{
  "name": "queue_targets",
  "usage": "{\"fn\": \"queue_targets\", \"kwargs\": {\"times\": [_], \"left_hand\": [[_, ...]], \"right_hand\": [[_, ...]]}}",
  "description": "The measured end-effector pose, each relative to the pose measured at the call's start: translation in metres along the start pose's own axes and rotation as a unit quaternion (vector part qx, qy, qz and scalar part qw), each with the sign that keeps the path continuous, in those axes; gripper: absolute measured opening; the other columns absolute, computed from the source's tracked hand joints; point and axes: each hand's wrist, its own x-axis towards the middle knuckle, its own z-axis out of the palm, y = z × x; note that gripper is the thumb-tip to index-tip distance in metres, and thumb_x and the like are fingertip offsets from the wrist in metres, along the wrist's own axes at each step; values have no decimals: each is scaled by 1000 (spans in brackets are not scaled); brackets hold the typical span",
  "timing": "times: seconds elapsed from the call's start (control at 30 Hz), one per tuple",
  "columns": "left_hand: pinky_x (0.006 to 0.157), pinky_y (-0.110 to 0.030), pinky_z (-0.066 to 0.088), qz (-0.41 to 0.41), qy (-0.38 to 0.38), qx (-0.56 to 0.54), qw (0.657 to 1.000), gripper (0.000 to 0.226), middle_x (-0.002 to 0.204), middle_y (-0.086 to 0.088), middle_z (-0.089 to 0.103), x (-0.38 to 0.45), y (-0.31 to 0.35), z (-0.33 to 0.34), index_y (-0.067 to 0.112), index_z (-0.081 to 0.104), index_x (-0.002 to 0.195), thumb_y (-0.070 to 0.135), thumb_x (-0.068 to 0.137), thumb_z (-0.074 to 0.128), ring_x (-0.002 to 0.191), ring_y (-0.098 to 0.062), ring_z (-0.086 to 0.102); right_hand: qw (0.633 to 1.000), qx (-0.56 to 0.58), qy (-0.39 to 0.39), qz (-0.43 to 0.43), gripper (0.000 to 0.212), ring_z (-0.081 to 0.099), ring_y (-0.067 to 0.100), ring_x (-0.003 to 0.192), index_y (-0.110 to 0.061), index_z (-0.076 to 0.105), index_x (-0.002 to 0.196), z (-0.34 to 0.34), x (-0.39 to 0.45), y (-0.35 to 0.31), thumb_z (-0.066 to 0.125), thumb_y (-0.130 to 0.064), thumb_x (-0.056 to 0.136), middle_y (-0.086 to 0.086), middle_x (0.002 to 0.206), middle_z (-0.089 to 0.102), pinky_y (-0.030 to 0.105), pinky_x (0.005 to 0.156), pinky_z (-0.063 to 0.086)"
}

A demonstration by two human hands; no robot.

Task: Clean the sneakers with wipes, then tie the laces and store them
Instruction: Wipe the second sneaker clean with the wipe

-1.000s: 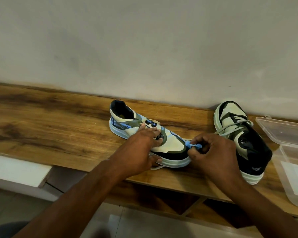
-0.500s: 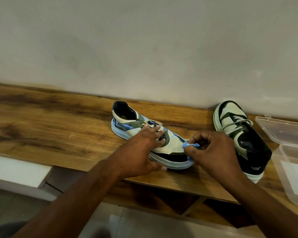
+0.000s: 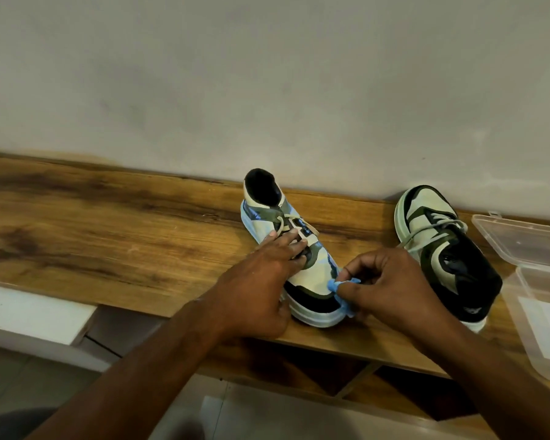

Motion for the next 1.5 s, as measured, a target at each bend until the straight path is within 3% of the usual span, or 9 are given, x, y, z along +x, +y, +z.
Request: {"fn": "queue_targets", "kwargs": {"times": [0.2, 0.33, 0.5, 0.6, 0.67, 0.77, 0.97, 1.27, 1.5], "left_hand": [[127, -29, -1, -81, 23, -33, 996, 116, 173, 10, -2, -7, 17, 6, 22, 20, 165, 82, 76, 64, 156, -3, -18], [124, -24, 4, -100, 17, -56, 993, 115, 173, 11, 6, -7, 16, 1, 21, 26, 163, 76, 74, 73, 157, -2, -9], [128, -29, 16, -90, 22, -83, 992, 106, 170, 13, 19, -11, 6, -3, 21, 39, 158, 65, 72, 82, 156, 2, 0], [129, -31, 18, -79, 4, -85, 993, 100, 170, 12, 19, -11, -1, -8, 21, 40, 158, 57, 75, 84, 156, 2, 2], [129, -32, 19, -84, 9, -98, 992, 102, 170, 11, 20, -11, -6, -10, 22, 38, 159, 55, 75, 85, 156, 1, 7], [128, -35, 22, -100, 30, -111, 988, 103, 171, 11, 19, -12, -11, -7, 21, 40, 158, 59, 74, 85, 157, -1, 9], [128, -33, 24, -112, 52, -116, 986, 102, 170, 11, 21, -12, -9, -1, 22, 46, 155, 63, 70, 85, 156, -1, 11], [126, -37, 29, -120, 44, -94, 987, 94, 169, 10, 25, -11, -10, 0, 19, 52, 151, 57, 71, 85, 157, -3, 14], [127, -31, 22, -128, 50, -100, 985, 99, 169, 13, 22, -9, -5, -1, 22, 50, 152, 64, 70, 85, 155, 2, 9]], "right_hand": [[999, 44, -5, -4, 8, 75, 23, 61, -13, 77, 81, 10, -1, 0, 84, -8, 80, 5, 71, 76, 47, 62, 64], [998, 35, -30, -33, 13, 74, 21, 59, -17, 78, 83, 16, -2, -1, 83, -5, 80, 2, 71, 77, 47, 61, 64], [994, 64, -74, -43, 12, 76, 23, 65, -14, 79, 84, 29, -3, -3, 83, -3, 81, 3, 76, 78, 50, 65, 64], [994, 72, -57, -60, 11, 76, 21, 65, -16, 80, 85, 40, -4, -2, 83, -6, 83, 1, 76, 78, 49, 64, 64], [995, 47, -21, -88, 13, 75, 14, 65, -21, 80, 86, 45, -2, 1, 84, -9, 82, -5, 77, 78, 42, 62, 64], [989, -34, 29, -143, 18, 71, 2, 67, -26, 81, 88, 47, 3, 1, 84, -9, 80, -15, 79, 75, 18, 59, 57], [986, -37, 86, -137, 23, 69, 1, 63, -26, 79, 86, 51, 19, 5, 83, -6, 77, -17, 77, 73, 14, 53, 52], [973, -82, -10, -216, 22, 67, 6, 74, -25, 76, 77, 53, 7, 1, 84, -8, 68, -15, 80, 69, 16, 60, 54], [977, -96, 112, -153, 19, 66, -1, 70, -27, 76, 83, 42, 35, 12, 84, -10, 75, -17, 79, 71, 16, 58, 55]]}}
